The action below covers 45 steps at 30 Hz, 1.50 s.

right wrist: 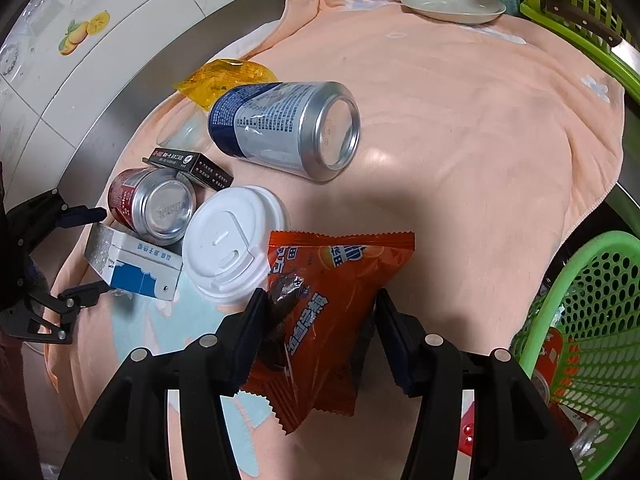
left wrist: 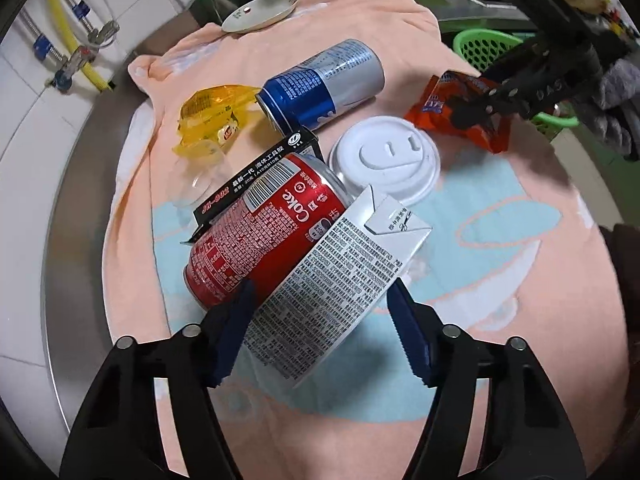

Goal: Collect trash
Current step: 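Grasp the white milk carton with the left tool while the right tool holds the snack bag, then carry the orange snack bag over the green basket and open the right tool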

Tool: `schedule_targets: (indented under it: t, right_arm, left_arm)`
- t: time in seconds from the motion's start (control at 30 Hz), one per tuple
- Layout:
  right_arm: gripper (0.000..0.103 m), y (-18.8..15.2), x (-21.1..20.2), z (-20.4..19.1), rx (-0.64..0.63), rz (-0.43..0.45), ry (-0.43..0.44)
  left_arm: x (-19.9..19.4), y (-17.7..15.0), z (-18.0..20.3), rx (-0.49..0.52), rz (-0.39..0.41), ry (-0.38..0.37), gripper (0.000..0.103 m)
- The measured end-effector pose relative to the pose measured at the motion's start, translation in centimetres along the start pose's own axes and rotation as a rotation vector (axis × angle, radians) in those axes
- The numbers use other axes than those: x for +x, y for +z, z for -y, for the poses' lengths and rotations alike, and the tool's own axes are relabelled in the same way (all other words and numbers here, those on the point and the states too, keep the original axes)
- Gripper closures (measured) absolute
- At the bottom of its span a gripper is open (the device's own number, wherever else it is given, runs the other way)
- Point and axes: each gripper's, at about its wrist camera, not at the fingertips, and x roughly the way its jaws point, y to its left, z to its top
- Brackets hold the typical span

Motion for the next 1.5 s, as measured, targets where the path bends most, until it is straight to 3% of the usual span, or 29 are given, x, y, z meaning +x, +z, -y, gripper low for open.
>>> schedule_targets:
  t: [0.33,0.4,0.57,0.63,0.73,0.9,1.0,1.07,1.23,1.5]
  right_arm:
    - [0.049,0.1,0.3,-0.2,0.001,-0.004,0.001]
    - [0.049,0.1,0.3,-0.2,-0.003,-0.006,0.001]
    - [0.047,0.1,0.5,-0.1,-0.007,-0.009,0.004]
    - [0.047,0.0,0.6,-0.2,-0.020,-0.006,-0.003]
    - [0.047,-0.3,0.5,-0.3,-0.028,-0.004,-0.006]
    - [0.054,-1.0,-0.1,-0.6,-0.037,0.009,0.002]
    - [0.059,-1.8,-0.6,-0.6,-0.033,0.016,0.024]
    - [0.061,-2.3,-1.0,-0.7,-0.037,0.019,0.035]
    - [0.063,-3.1,-2.2,0.0,-0.021,0.044,0.067]
    - [0.063,-4.6,-6.1,3.9,0.019,0.112,0.076]
  left_arm:
    - [0.3,0.3,0.5,0.060,-0.052,0.013,0.042]
    - [0.6,0.4,0.3,0.074,-0.054,0.008,0.031]
    - [1.2,0.5,0.1,0.079,-0.052,-0.011,0.029]
    - [1.3,0.5,0.4,0.082,-0.056,-0.021,0.041]
    - [1.3,0.4,1.2,0.084,-0.053,0.004,0.042]
    - [0.5,0.6,2.0,0.002,-0.043,-0.016,0.051]
    - [0.4,0.7,2.8,-0.036,-0.051,0.004,0.053]
    - [0.3,0.8,3.0,-0.089,-0.051,-0.019,0.055]
    - [0.9,1.0,3.4,-0.173,-0.062,-0.025,0.055]
    - [0.1,0.7,4.3,-0.285,-0.029,0.039,0.058]
